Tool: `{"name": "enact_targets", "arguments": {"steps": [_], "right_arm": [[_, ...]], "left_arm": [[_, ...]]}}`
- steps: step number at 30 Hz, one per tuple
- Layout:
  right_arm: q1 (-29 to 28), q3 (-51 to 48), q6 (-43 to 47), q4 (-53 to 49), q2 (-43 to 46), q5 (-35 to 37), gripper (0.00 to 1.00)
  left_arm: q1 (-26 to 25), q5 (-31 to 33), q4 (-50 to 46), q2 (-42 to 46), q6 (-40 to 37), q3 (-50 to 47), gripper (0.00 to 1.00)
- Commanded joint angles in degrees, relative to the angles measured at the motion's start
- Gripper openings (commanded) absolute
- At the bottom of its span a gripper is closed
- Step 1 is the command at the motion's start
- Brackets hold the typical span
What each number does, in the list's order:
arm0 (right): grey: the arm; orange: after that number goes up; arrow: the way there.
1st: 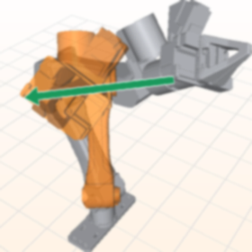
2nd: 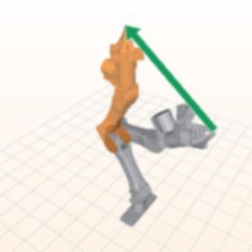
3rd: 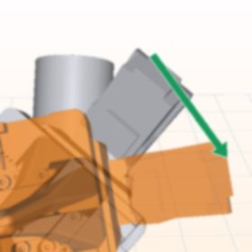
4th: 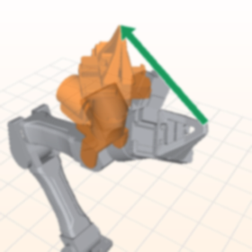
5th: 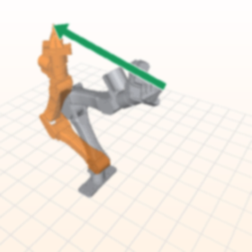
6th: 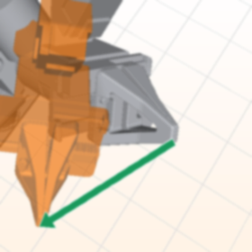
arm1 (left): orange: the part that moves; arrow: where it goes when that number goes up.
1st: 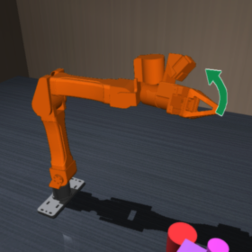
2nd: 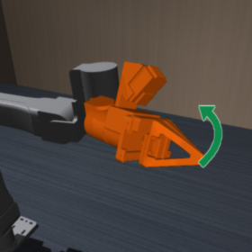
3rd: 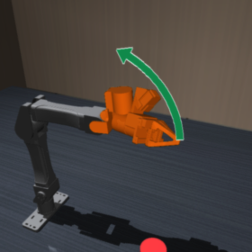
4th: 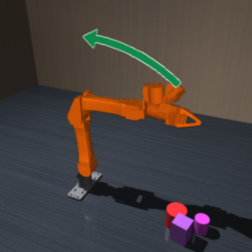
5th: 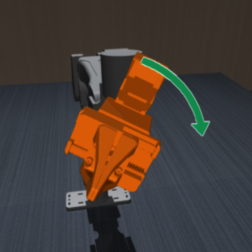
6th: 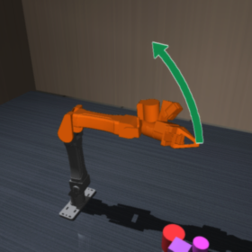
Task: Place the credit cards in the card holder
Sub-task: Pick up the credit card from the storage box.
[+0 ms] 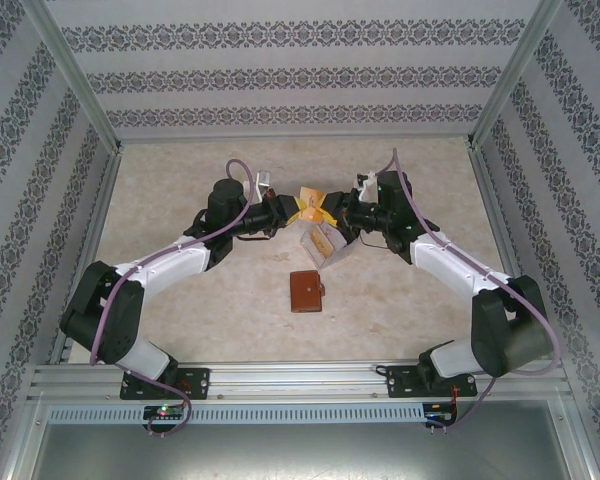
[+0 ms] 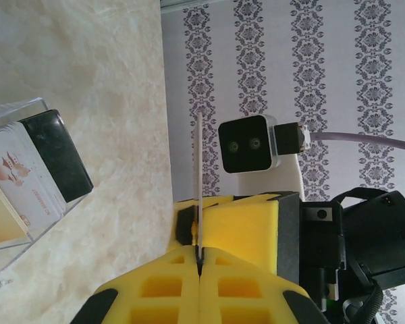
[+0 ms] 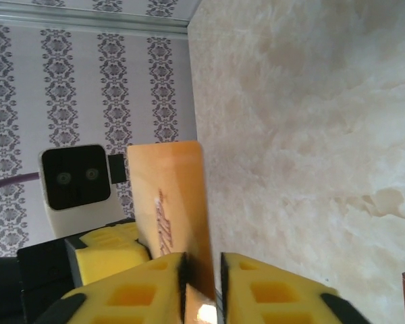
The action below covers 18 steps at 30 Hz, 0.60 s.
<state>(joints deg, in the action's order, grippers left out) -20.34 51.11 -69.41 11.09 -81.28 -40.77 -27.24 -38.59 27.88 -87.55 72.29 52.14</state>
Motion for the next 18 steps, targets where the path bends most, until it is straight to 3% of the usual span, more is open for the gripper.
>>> {"name": "enact_targets", "arguments": {"steps": [1, 3, 4, 8, 10, 12, 15, 18], "right_arm": [[0.7, 0.1, 0.9, 2.8, -0.3, -2.9, 0.13], [0.9, 1.0, 2.0, 1.8, -0.4, -4.6, 0.04], [0.9, 1.0, 2.8, 1.2, -0.1, -5.4, 0.00], [0.8, -0.7, 9.0, -7.2, 3.3, -2.0, 0.00], [0.5, -2.9, 12.6, -11.6, 6.1, 1.9, 0.00], [-0.4, -5.1, 16.4, -15.5, 9.0, 6.3, 0.00], [-3.8, -7.9, 22.5, -21.5, 13.0, 16.1, 0.00], [-7.4, -9.6, 26.2, -25.5, 14.6, 22.9, 0.00]], "left_arm": [[0.5, -1.4, 2.7, 1.0, 0.4, -0.1, 0.00], [0.5, -1.6, 0.3, 0.9, -0.5, 0.1, 0.07], [0.5, -1.5, -1.7, 0.7, -1.2, 0.3, 0.16], [0.2, 1.4, -6.6, 1.5, -3.0, -2.0, 0.47], [0.3, 3.6, -10.9, 2.4, -4.5, -3.1, 0.50], [0.0, 5.2, -16.8, 3.8, -7.3, -2.9, 0.61], [-1.9, 11.9, -31.1, 6.9, -14.5, -1.4, 0.65], [-4.3, 18.7, -38.8, 10.0, -16.9, -2.2, 0.70]]}}
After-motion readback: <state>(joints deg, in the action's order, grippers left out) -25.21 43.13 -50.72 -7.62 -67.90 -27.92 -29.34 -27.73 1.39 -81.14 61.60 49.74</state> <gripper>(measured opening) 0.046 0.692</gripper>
